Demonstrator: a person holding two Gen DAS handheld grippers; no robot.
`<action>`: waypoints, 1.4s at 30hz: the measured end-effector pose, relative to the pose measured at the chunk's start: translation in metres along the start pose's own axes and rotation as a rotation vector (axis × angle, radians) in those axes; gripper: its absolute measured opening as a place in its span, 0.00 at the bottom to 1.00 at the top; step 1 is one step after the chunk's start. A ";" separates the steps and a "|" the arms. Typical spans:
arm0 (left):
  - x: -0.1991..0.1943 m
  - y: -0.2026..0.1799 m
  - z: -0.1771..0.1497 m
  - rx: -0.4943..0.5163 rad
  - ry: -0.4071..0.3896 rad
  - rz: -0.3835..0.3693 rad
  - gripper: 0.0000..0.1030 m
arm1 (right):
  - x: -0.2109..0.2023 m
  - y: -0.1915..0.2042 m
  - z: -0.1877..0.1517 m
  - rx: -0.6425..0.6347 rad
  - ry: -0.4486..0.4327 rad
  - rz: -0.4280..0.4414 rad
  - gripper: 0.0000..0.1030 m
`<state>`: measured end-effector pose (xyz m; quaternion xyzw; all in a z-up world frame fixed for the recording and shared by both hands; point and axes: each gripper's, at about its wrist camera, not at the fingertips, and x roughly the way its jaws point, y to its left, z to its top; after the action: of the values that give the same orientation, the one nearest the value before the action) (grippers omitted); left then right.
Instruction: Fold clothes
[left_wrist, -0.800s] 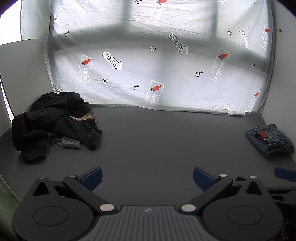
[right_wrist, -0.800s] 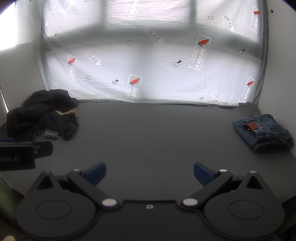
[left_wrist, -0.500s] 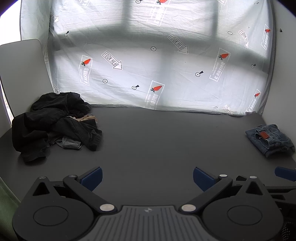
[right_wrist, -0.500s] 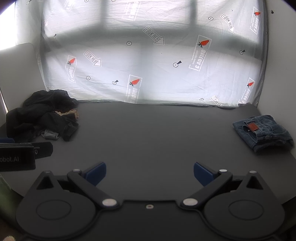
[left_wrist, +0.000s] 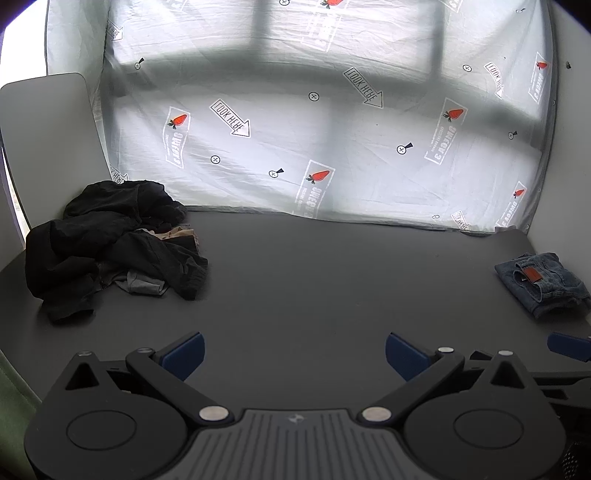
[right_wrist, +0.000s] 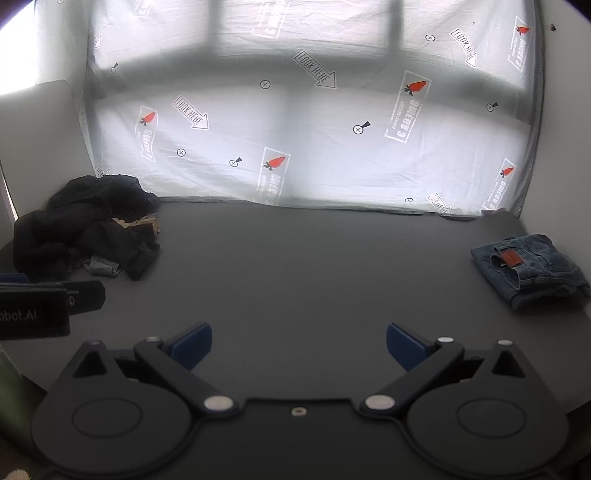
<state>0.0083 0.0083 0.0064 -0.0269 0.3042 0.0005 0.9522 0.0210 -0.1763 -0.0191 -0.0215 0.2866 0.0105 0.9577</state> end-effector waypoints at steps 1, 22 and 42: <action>0.000 0.000 0.001 0.000 0.001 0.000 1.00 | 0.000 0.000 0.000 0.000 0.000 0.000 0.99; 0.014 0.000 0.000 -0.020 0.059 -0.032 1.00 | -0.002 -0.014 -0.003 0.104 -0.056 -0.013 0.99; 0.104 -0.031 0.072 -0.200 0.204 -0.032 0.98 | 0.142 -0.100 0.050 0.573 -0.048 0.477 1.00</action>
<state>0.1354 -0.0203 0.0060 -0.1266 0.3974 0.0128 0.9088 0.1709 -0.2724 -0.0518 0.3151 0.2522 0.1531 0.9020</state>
